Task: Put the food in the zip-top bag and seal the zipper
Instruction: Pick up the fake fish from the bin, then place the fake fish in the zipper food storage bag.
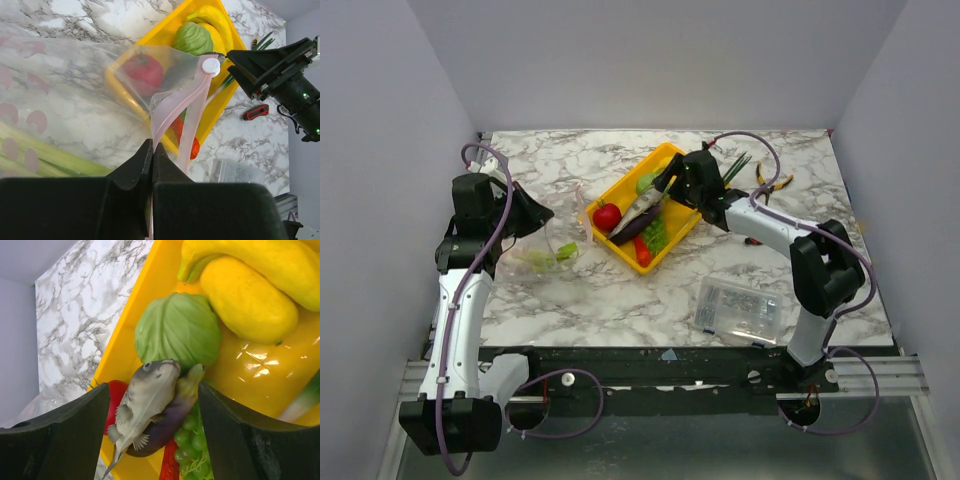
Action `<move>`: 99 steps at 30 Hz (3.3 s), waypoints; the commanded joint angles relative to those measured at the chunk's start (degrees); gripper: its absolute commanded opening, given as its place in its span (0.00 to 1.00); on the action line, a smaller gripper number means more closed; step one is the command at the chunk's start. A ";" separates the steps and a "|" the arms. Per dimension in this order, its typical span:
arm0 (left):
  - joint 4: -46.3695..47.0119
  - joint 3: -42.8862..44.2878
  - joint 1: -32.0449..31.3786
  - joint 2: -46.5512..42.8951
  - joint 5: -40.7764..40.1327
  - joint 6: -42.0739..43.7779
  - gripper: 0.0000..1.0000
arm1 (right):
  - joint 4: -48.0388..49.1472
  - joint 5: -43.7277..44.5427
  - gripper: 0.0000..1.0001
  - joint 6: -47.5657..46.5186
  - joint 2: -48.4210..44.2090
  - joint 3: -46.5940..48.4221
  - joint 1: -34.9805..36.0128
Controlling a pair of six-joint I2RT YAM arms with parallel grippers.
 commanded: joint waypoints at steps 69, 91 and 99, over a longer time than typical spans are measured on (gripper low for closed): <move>1.15 2.74 -0.03 1.31 7.31 -13.09 0.00 | 93.66 34.97 0.25 -60.62 8.61 -8.84 38.28; 0.19 5.27 0.34 0.39 5.02 -13.00 0.00 | 60.96 30.21 0.83 -38.28 2.07 -10.36 38.20; 0.40 4.35 0.62 0.32 4.08 -11.74 0.00 | 23.37 24.28 0.81 -27.96 -10.44 -5.02 33.90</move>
